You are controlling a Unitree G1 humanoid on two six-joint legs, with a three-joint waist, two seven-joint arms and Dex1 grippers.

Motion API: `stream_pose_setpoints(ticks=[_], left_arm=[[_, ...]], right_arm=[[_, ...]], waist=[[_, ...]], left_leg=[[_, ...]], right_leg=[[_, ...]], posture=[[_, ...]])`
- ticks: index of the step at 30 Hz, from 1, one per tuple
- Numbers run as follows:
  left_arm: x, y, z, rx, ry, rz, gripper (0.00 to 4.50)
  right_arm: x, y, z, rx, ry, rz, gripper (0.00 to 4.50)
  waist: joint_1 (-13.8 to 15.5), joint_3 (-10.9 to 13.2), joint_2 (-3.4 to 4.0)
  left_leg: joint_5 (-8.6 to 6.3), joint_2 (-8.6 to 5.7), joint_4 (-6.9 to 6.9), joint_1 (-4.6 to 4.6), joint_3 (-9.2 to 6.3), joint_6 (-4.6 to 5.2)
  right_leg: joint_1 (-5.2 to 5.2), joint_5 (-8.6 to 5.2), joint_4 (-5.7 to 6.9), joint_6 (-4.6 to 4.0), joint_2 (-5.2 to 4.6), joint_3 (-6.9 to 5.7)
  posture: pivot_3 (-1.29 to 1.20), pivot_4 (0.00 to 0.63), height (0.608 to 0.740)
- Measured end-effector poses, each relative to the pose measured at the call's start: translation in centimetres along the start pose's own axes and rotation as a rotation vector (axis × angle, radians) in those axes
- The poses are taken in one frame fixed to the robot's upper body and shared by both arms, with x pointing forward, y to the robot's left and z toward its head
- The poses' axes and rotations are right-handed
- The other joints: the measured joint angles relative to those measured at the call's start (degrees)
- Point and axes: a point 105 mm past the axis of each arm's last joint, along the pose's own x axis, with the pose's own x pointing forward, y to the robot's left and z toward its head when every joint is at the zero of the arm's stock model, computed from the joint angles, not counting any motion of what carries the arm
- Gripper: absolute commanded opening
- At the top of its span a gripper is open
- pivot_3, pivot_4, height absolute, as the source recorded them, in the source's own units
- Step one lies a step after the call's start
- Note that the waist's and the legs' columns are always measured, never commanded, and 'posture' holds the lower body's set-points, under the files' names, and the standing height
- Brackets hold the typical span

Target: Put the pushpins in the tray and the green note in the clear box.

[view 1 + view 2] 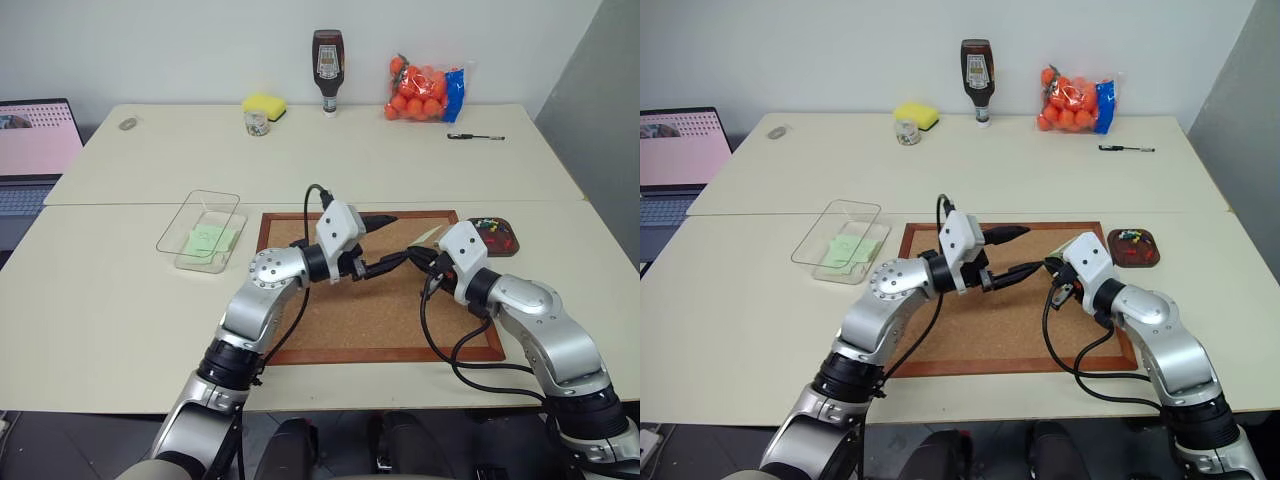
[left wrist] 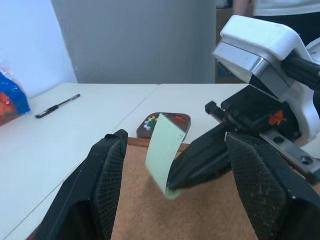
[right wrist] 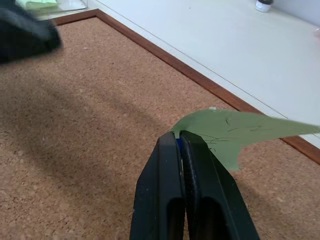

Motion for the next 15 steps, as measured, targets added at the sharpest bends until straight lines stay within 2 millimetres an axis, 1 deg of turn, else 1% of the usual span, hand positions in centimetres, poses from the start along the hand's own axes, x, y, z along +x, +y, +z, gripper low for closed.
stream_pose_setpoints(ticks=[4,11,15], left_arm=[[1.0,0.1,-0.3,-0.001,0.015,0.002,3.31],[1.8,1.1,-1.4,0.009,0.063,0.030,3.31],[1.9,1.4,-1.6,0.025,0.081,0.033,2.69]], right_arm=[[0.0,0.1,0.1,-0.003,-0.003,0.002,0.00],[0.2,0.2,0.4,-0.005,-0.012,0.008,0.00],[0.3,0.3,0.4,0.000,-0.017,0.010,0.00]], waist=[[0.0,0.0,0.00],[0.0,0.0,-0.01],[0.0,0.0,-0.01]], left_leg=[[0.00,0.00,0.00,0.01,0.00,0.00],[0.00,0.00,0.01,0.00,-0.01,0.00],[0.00,0.00,0.00,0.01,-0.01,0.00]], right_leg=[[0.00,0.00,0.02,0.00,0.01,0.00],[0.00,0.00,0.02,0.01,0.04,-0.01],[0.00,0.00,0.01,0.01,0.04,0.00]], posture=[[0.00,0.150,0.740],[0.00,0.150,0.740],[0.00,0.150,0.740]])
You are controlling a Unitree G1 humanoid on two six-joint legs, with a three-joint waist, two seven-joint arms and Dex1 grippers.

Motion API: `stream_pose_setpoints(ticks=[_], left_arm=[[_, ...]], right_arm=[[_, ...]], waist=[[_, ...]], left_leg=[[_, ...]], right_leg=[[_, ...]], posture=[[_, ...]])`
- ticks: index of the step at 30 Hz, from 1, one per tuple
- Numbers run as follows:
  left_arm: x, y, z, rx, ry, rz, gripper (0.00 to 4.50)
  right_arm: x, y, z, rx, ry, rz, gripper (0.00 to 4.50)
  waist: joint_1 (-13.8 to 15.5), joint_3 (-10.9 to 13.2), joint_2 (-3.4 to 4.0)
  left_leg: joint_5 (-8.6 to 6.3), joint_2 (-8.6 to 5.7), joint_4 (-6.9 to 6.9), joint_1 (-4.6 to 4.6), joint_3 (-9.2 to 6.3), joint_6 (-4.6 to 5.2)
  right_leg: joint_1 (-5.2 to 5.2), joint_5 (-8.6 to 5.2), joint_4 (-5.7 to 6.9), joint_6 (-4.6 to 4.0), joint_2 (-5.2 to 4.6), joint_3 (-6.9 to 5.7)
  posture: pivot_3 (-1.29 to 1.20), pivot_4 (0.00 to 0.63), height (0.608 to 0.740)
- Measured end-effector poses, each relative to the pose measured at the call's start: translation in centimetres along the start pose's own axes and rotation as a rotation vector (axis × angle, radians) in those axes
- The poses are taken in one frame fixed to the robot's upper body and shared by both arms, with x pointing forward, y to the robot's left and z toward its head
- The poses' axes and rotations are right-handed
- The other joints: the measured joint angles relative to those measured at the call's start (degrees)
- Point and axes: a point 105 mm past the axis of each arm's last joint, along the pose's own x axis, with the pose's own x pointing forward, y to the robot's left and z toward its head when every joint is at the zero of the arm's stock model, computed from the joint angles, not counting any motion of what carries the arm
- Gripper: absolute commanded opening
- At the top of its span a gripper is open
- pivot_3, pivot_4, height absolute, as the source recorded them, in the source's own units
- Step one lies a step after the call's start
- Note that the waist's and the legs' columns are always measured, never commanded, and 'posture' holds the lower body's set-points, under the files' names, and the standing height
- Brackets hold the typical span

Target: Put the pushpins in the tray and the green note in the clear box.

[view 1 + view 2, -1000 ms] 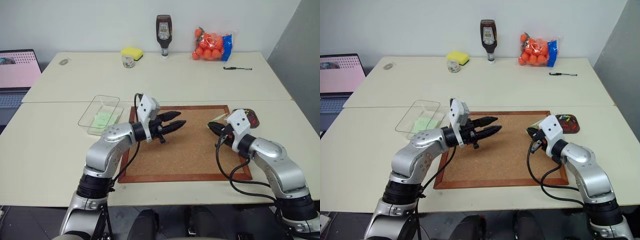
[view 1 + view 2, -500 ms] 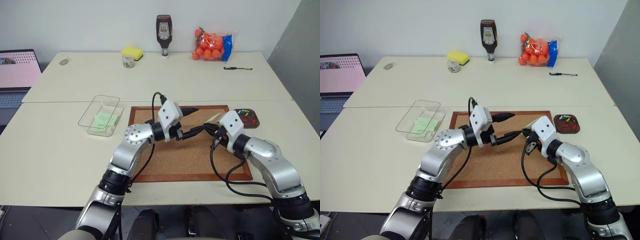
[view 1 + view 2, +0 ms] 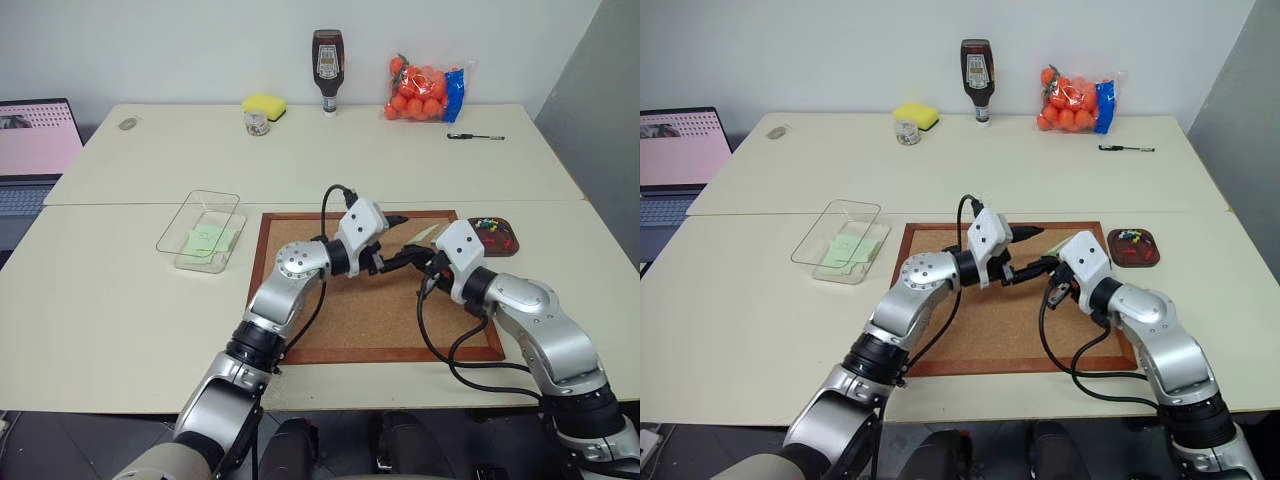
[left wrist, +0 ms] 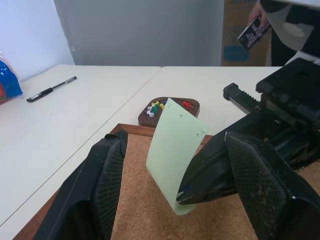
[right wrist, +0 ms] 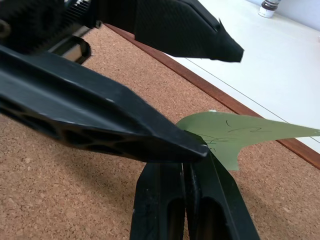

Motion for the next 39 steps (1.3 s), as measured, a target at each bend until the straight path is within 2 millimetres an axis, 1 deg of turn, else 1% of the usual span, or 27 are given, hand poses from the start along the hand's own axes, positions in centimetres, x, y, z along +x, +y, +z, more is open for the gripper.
stream_pose_setpoints(ticks=[1,2,6,8,13,19,24,28,35,39], left_arm=[[0.0,0.0,0.0,0.001,0.001,0.000,2.50],[0.0,0.0,-0.1,0.001,0.002,-0.001,2.21],[0.1,0.0,-0.2,0.000,0.002,0.000,1.49],[0.2,0.0,-0.5,0.000,0.010,0.001,1.01],[0.2,0.0,-0.9,0.004,0.030,0.005,0.03],[0.1,0.5,-1.5,0.001,0.059,0.011,0.03],[-0.1,1.3,-2.1,-0.019,0.078,0.054,0.03],[-0.2,1.7,-2.2,-0.026,0.081,0.083,0.03],[-0.6,2.3,-2.6,-0.036,0.101,0.126,0.03],[-0.9,2.7,-2.8,-0.037,0.112,0.144,0.03]], right_arm=[[0.0,0.0,0.0,0.001,-0.001,0.000,0.00],[0.0,0.0,0.0,0.002,-0.002,0.000,0.00],[0.1,0.1,0.0,0.004,-0.004,0.000,0.00],[0.1,0.1,0.0,0.004,-0.004,0.000,0.00],[0.1,0.0,0.0,0.000,-0.002,-0.004,0.00],[0.2,0.0,0.2,-0.008,-0.007,-0.008,0.00],[0.2,0.0,0.3,-0.005,-0.012,-0.007,0.00],[0.3,0.1,0.5,-0.003,-0.023,-0.006,0.00],[0.1,0.2,2.2,-0.024,-0.105,-0.022,0.00],[-0.5,-0.8,2.8,-0.026,-0.131,-0.071,0.00]], waist=[[0.0,0.0,0.00],[0.0,0.0,0.00],[0.0,0.0,0.00],[0.0,0.0,0.00],[0.0,0.0,0.00],[0.0,0.0,0.00],[0.0,0.0,0.00],[0.0,0.0,0.00],[0.0,0.0,0.00],[0.0,0.0,0.00]], left_leg=[[0.00,0.00,0.00,0.00,0.00,0.00],[0.00,0.00,0.00,0.00,0.00,0.00],[0.00,0.00,0.01,0.00,0.00,0.00],[0.00,0.00,0.01,0.00,-0.01,0.00],[0.00,0.00,0.01,0.00,-0.01,0.00],[0.00,0.00,0.01,0.01,-0.01,0.00],[0.00,0.00,0.01,0.01,-0.01,0.00],[0.00,0.00,0.01,0.00,-0.01,0.00],[0.00,0.00,0.02,0.01,-0.02,0.00],[0.00,0.00,0.02,0.01,-0.02,0.00]], right_leg=[[0.00,0.00,0.00,0.00,0.00,0.00],[0.00,0.00,0.00,0.00,0.00,0.00],[0.00,0.00,0.01,0.00,0.00,0.00],[0.00,0.00,0.02,0.00,0.00,0.00],[0.00,0.00,0.02,0.00,0.00,-0.01],[0.00,0.00,0.03,0.00,0.00,-0.01],[0.00,0.00,0.02,0.00,0.00,-0.01],[0.00,0.00,0.02,0.00,-0.01,0.00],[0.00,0.01,0.03,0.01,-0.01,-0.01],[0.00,0.01,0.03,0.01,-0.01,-0.01]], posture=[[0.00,0.150,0.740],[0.00,0.150,0.740],[0.00,0.150,0.740],[0.00,0.150,0.740],[0.00,0.150,0.740],[0.00,0.150,0.740],[0.00,0.150,0.740],[0.00,0.150,0.740],[0.00,0.150,0.740],[0.00,0.150,0.740]])
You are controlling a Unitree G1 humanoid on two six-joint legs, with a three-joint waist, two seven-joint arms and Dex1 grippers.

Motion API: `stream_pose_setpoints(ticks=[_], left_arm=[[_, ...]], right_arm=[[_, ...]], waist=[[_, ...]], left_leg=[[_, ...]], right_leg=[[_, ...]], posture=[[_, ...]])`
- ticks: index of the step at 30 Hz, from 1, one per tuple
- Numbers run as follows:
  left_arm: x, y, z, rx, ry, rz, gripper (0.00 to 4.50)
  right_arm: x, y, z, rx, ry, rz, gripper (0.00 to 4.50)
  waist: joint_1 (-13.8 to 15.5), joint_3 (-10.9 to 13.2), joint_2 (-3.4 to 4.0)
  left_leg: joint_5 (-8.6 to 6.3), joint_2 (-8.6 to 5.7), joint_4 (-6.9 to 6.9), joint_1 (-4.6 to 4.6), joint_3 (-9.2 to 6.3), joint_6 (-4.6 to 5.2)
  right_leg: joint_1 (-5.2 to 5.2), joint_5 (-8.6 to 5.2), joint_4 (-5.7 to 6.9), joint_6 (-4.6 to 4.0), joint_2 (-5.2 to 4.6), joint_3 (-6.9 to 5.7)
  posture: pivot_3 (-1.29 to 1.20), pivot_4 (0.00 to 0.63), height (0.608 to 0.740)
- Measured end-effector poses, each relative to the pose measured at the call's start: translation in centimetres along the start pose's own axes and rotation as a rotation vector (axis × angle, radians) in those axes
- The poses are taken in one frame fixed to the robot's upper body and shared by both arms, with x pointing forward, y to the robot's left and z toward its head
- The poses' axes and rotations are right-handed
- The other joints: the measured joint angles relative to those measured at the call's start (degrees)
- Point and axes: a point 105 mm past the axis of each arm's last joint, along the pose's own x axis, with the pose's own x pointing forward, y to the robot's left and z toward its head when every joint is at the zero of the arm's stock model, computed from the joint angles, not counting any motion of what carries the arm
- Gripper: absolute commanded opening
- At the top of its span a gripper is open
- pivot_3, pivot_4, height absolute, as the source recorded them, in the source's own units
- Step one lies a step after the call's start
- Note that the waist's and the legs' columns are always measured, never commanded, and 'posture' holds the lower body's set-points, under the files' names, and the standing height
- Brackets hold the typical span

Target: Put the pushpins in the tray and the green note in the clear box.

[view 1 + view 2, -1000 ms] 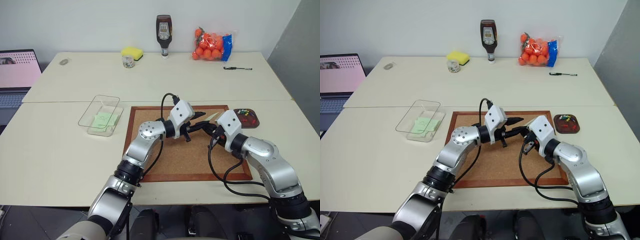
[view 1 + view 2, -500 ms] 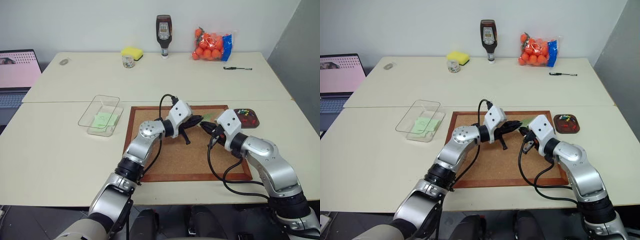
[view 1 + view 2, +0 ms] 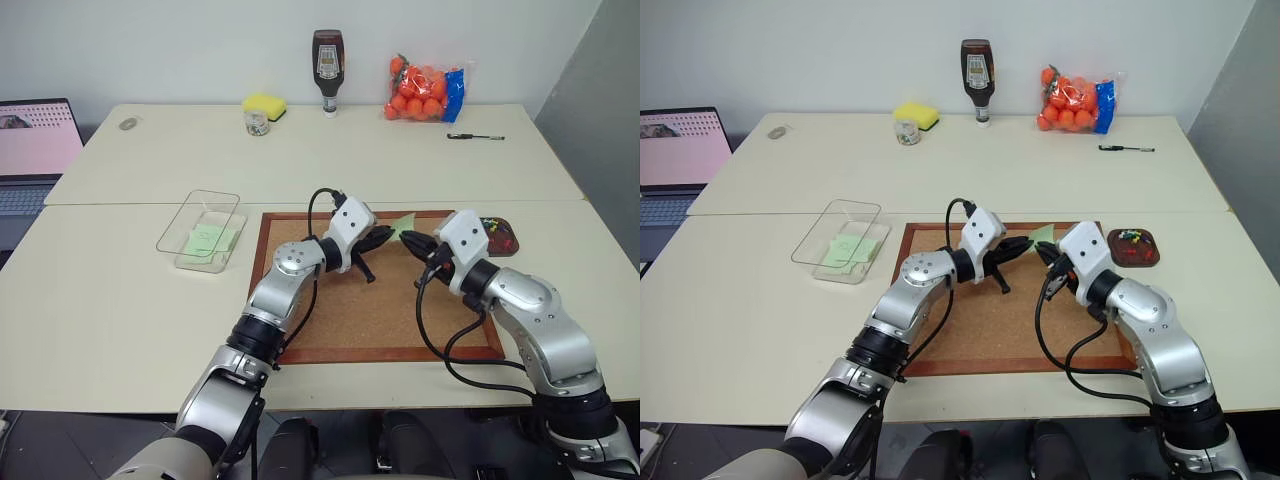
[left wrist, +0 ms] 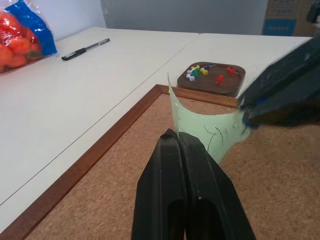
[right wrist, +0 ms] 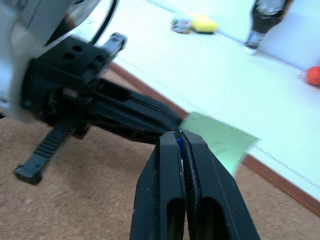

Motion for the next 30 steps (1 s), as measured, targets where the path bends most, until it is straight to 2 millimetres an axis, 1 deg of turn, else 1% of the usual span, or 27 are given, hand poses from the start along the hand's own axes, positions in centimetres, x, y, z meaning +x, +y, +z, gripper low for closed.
stream_pose_setpoints(ticks=[5,9,12,15,18,20,21,22,25,27,30], left_arm=[[-0.7,0.8,-0.8,-0.012,0.021,0.053,0.03],[-0.8,1.0,-1.2,-0.031,0.036,0.075,0.03],[-1.2,1.3,-0.9,-0.052,0.017,0.090,0.03],[-1.8,1.7,-0.2,-0.068,-0.014,0.104,0.03],[-2.5,2.1,1.3,-0.090,-0.068,0.107,0.03],[-3.2,2.4,2.5,-0.085,-0.101,0.118,0.03],[-3.6,2.6,2.6,-0.085,-0.104,0.127,0.03],[-4.2,2.8,2.8,-0.084,-0.099,0.136,0.03],[-5.0,3.0,2.7,-0.092,-0.088,0.146,0.03],[-5.2,2.9,2.9,-0.092,-0.085,0.146,0.03],[-5.3,2.8,3.3,-0.085,-0.091,0.142,0.03]], right_arm=[[-0.4,-0.7,0.9,0.001,-0.038,-0.045,0.00],[-0.5,-1.0,1.5,0.016,-0.077,-0.065,0.00],[-1.1,-1.9,1.7,0.019,-0.085,-0.117,0.00],[-2.1,-3.3,1.0,0.019,-0.051,-0.188,0.00],[-3.0,-5.0,-0.6,0.025,0.028,-0.272,0.00],[-3.5,-6.3,-2.3,0.042,0.095,-0.338,0.00],[-3.5,-6.9,-3.0,0.054,0.119,-0.365,0.00],[-3.7,-8.2,-4.5,0.085,0.169,-0.423,0.00],[-4.0,-10.1,-6.6,0.133,0.235,-0.505,0.00],[-3.6,-11.1,-7.8,0.165,0.262,-0.535,0.00],[-3.1,-12.1,-8.5,0.178,0.276,-0.554,0.00]], waist=[[0.0,0.0,0.00],[0.0,0.0,0.00],[0.0,0.0,0.00],[0.1,0.0,0.00],[0.0,0.0,0.00],[0.0,0.0,0.00],[-0.1,0.0,0.00],[-0.2,0.0,0.01],[-0.1,0.0,0.01],[-0.2,0.0,0.01],[-0.2,0.0,0.01]], left_leg=[[0.00,0.01,0.00,0.01,-0.01,0.00],[0.00,0.00,0.01,0.00,0.00,0.00],[0.00,0.00,0.00,0.00,0.00,0.00],[0.00,0.00,0.00,-0.01,0.01,0.00],[0.00,0.00,0.01,0.00,0.03,0.00],[0.00,0.00,0.00,0.04,0.05,0.00],[0.00,0.01,0.00,0.07,0.07,0.00],[0.00,0.01,0.00,0.09,0.11,0.00],[0.00,0.02,-0.01,0.09,0.11,0.00],[0.00,0.02,0.00,0.09,0.17,0.00],[0.00,0.02,0.00,0.09,0.25,0.00]], right_leg=[[0.00,0.00,0.01,0.00,0.00,0.00],[0.00,0.00,0.01,0.00,-0.01,0.00],[0.00,0.00,0.01,0.00,-0.01,0.01],[0.00,0.01,0.01,-0.01,-0.02,0.00],[0.00,0.01,0.01,-0.01,-0.03,0.02],[0.00,0.01,0.06,-0.01,-0.03,0.05],[0.00,0.01,0.08,-0.01,-0.02,0.07],[0.00,0.01,0.11,-0.02,-0.01,0.11],[0.00,0.02,0.12,-0.02,0.00,0.09],[0.00,0.02,0.11,-0.03,0.01,0.14],[-0.01,0.18,0.08,-0.29,0.01,0.20]], posture=[[0.00,0.150,0.740],[0.00,0.150,0.740],[0.00,0.150,0.740],[0.00,0.150,0.740],[0.00,0.150,0.740],[0.00,0.150,0.740],[0.00,0.150,0.740],[0.00,0.150,0.740],[0.00,0.150,0.740],[0.00,0.150,0.740],[0.00,0.150,0.740]])
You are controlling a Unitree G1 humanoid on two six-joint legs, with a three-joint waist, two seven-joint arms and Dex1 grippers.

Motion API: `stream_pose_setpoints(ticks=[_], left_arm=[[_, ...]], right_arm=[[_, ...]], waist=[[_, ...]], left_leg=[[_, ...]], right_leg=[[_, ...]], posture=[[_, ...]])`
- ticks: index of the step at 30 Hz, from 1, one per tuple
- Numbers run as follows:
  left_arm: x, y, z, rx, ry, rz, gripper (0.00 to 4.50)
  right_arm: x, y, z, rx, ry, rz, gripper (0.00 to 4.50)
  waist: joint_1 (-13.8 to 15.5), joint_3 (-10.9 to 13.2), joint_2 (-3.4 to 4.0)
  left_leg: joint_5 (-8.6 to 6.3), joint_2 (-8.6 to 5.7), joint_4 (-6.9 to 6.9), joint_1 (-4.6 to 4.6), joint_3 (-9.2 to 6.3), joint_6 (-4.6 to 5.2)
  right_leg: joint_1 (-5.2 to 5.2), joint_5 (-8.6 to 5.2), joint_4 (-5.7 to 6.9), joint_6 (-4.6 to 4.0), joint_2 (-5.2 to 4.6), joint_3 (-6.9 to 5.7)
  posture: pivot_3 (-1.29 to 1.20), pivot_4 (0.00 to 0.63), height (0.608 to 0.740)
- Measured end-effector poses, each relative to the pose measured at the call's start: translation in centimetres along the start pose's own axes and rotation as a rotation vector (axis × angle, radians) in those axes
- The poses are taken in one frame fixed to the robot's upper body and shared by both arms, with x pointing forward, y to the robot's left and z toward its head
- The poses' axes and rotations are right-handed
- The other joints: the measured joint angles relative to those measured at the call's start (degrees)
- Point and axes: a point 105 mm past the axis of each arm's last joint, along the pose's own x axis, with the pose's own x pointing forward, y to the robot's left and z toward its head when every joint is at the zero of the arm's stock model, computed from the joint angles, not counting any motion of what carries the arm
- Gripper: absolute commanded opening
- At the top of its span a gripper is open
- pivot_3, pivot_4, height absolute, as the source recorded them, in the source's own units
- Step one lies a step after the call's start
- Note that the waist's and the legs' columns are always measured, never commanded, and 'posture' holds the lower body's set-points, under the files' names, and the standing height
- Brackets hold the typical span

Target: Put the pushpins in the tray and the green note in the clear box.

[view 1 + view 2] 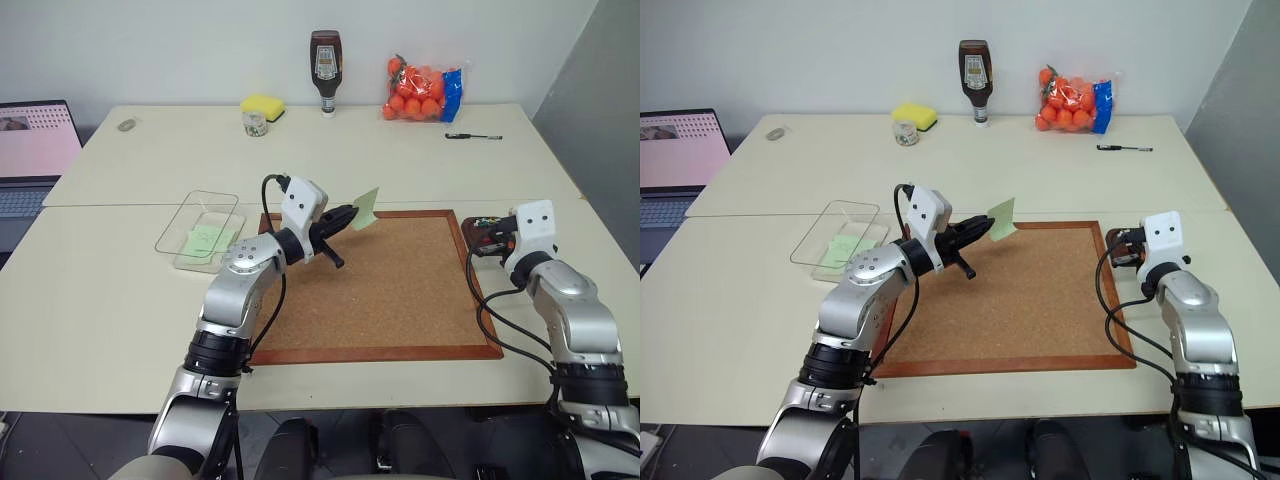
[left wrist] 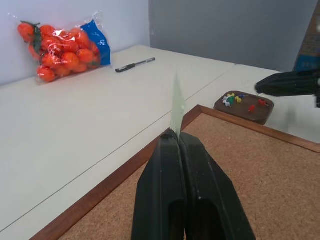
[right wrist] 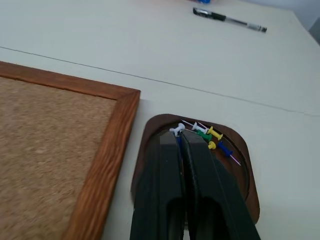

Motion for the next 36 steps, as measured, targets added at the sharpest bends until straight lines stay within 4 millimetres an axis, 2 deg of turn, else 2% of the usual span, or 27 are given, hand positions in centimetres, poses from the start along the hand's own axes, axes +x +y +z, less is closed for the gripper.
stream_pose_setpoints(ticks=[5,10,15,23,26,28,29,31,33,36], left_arm=[[-0.3,0.0,0.0,0.001,0.005,0.009,0.00],[-0.3,0.1,-0.2,-0.006,0.012,0.014,0.00],[-0.3,0.1,-0.2,-0.006,0.012,0.014,0.00],[-0.6,0.9,0.1,0.007,0.009,0.055,0.00],[-1.2,2.2,0.7,0.025,0.002,0.126,0.00],[-2.1,3.3,1.6,0.053,-0.008,0.202,0.00],[-2.8,4.2,2.0,0.075,-0.011,0.262,0.00],[-4.0,5.5,2.3,0.104,-0.005,0.356,0.00],[-6.4,7.4,2.3,0.133,0.024,0.525,0.00],[-10.2,9.9,2.2,0.164,0.078,0.758,0.00]], right_arm=[[0.9,-0.8,-1.2,0.006,0.034,-0.022,0.86],[1.1,-1.0,-1.8,0.007,0.044,-0.028,2.05],[1.0,-0.9,-1.4,0.009,0.028,-0.024,2.05],[-0.5,-0.2,1.4,0.030,-0.106,0.015,2.05],[-1.6,1.3,2.8,0.011,-0.174,0.114,2.05],[-2.6,3.7,4.3,-0.029,-0.229,0.249,2.05],[-3.2,5.5,5.1,-0.041,-0.257,0.347,2.05],[-4.0,7.9,5.7,-0.046,-0.268,0.476,2.05],[-4.4,11.3,6.4,-0.055,-0.252,0.662,2.05],[-5.3,15.8,9.1,-0.115,-0.307,0.908,2.05]], waist=[[0.0,0.0,0.00],[0.0,0.0,0.00],[0.0,0.0,0.00],[0.1,0.0,0.00],[-0.1,0.0,0.00],[-0.2,0.0,0.00],[-0.4,0.0,0.00],[-0.5,0.0,0.00],[-1.0,0.0,0.00],[-1.4,0.0,-0.03]], left_leg=[[0.00,0.00,-0.01,-0.02,0.04,0.00],[0.00,0.00,-0.01,-0.02,0.07,0.00],[0.00,0.01,-0.01,-0.01,0.06,0.00],[0.00,0.01,-0.01,-0.03,0.04,-0.01],[0.00,0.04,-0.03,-0.01,0.04,-0.01],[0.00,0.04,-0.03,0.00,0.03,-0.01],[-0.01,0.09,-0.03,0.00,0.02,-0.01],[-0.01,0.10,-0.03,0.01,-0.02,-0.01],[-0.01,0.10,-0.01,0.03,-0.01,-0.01],[-0.01,0.12,-0.01,0.04,-0.13,0.00]], right_leg=[[0.00,0.00,-0.03,-0.01,-0.01,0.03],[0.00,0.01,-0.03,0.00,-0.02,0.05],[0.00,0.02,0.00,0.01,-0.02,0.04],[-0.01,0.02,-0.03,0.03,-0.02,0.03],[-0.02,0.01,-0.03,0.04,-0.01,0.04],[-0.03,-0.02,-0.02,0.11,0.00,0.03],[-0.03,-0.13,-0.02,0.30,0.05,0.03],[-0.02,-0.13,0.00,0.31,0.05,-0.01],[-0.03,-0.11,0.00,0.34,0.05,0.03],[-0.05,-0.07,0.02,0.30,0.09,-0.06]], posture=[[0.00,0.150,0.740],[0.00,0.150,0.740],[0.00,0.150,0.740],[0.00,0.150,0.740],[0.00,0.150,0.740],[0.00,0.150,0.740],[0.00,0.150,0.740],[0.00,0.150,0.740],[0.00,0.150,0.740],[0.00,0.150,0.740]])
